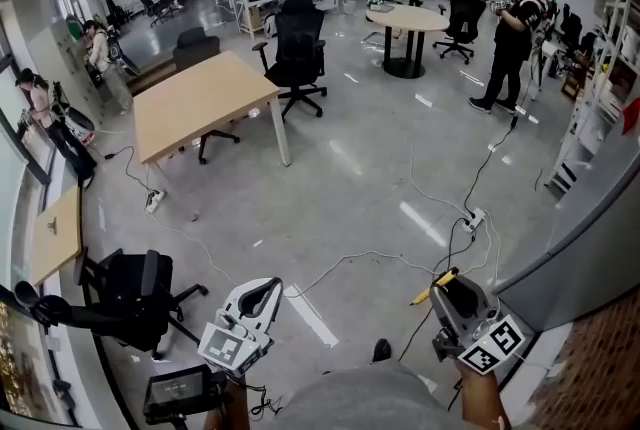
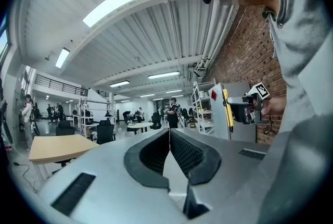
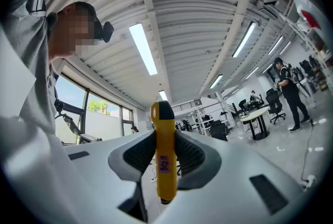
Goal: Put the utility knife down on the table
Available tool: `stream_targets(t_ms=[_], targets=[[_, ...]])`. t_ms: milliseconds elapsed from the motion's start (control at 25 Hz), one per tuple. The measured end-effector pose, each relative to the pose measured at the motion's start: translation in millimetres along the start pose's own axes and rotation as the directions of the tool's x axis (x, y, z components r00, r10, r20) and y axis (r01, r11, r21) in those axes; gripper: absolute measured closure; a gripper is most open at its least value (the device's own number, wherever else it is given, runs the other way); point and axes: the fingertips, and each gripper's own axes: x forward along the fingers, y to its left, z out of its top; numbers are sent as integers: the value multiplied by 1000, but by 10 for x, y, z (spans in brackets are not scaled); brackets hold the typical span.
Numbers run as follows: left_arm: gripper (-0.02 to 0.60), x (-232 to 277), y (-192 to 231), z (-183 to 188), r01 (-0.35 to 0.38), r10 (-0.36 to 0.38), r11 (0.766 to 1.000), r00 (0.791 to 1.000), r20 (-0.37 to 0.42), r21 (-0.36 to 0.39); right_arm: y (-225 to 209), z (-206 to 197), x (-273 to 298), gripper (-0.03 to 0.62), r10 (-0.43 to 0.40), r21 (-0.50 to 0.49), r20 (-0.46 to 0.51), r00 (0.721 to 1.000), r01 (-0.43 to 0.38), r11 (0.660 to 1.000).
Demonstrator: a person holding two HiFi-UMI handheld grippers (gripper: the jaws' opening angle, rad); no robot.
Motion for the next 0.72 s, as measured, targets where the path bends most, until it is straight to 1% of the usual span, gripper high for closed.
stream_targets(t_ms=[80,160,280,360,480,600,720], targets=[[575,5,76,23,-43,43,999,999,-5,3,-57,23,41,477,8,-6,2,1000,-8,1000],[575,49,144,85,-73,73,997,997,11,10,-141,60,91,477,16,-29,2,1000,-16,999],[575,253,211,251,-80,78,996,995,68,26,-353,191,208,477,39,-96,-6,999,-40,995],[575,453,272,393,-94,89,994,992,92,49,-550,342,303,477,58,-134,6,998,-57,989],[575,793,358,549,-126,115,988,986,117,88,-873,528,469,477,86,-171,26,996,-80,982],[575,1127,360,676,-130,110,985,979,169,109,-1139,620,617,477,124,-200,29,992,-116,973],[575,1451,340,714,-140,115,981,977,182,131,-1397,678,702,477,159,-237,18,987,-150,960]])
